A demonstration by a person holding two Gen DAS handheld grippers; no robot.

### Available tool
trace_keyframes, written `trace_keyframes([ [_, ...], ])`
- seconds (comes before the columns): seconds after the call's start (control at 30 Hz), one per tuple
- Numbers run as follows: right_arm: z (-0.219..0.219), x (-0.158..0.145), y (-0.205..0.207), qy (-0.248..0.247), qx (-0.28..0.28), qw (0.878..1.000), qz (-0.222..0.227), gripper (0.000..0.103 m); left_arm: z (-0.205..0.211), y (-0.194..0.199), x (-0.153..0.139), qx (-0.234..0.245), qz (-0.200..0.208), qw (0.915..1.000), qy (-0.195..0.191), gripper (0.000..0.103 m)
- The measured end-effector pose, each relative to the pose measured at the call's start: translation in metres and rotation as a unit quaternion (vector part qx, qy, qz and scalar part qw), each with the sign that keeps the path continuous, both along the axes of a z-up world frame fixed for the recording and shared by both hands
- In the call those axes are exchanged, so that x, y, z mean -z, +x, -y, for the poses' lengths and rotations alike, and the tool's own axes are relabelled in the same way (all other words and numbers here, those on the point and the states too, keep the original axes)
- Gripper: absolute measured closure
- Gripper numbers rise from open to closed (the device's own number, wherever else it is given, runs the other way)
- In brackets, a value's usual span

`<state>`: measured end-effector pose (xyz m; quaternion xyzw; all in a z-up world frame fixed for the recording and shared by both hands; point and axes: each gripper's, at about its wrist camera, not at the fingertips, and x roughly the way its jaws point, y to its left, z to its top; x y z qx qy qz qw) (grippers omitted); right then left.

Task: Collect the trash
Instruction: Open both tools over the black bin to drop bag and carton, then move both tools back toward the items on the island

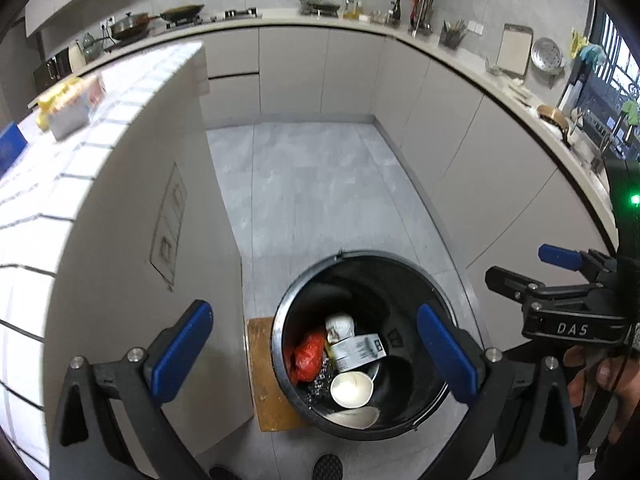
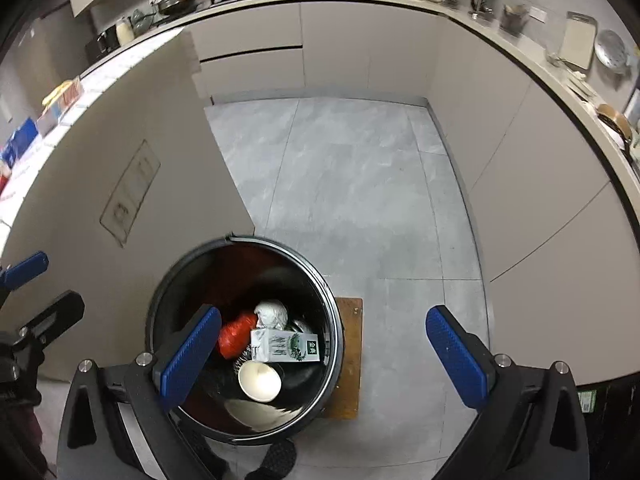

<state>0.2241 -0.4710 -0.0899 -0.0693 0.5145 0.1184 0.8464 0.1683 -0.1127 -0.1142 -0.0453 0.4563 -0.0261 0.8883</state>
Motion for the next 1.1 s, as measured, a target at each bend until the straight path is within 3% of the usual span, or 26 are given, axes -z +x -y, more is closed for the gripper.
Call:
trace_keyframes([
  [0.33,-0.022,-0.051,-0.024,0.014,-0.012,0.999,0.047,0.0,-0.014,-0.02,-0.037,-0.013,0.042,0.999,-0.002,0.0],
  [0.5,-0.043,-0.078,-0.038,0.037,-0.028,0.996,0.073,0.0,-0.037,-0.035,-0.057,-0.04,0.068,0.9967,0.018,0.0],
  [0.83,-0.127,-0.104,-0.059,0.062,-0.097,0.99,0.085,0.0,-0.132,-0.069,-0.081,-0.141,0.095,0.984,0.054,0.0],
  [1.1,-0.197,-0.117,-0.065,0.066,-0.124,0.986,0.093,0.0,-0.228,-0.097,-0.09,-0.213,0.125,0.9678,0.05,0.0],
])
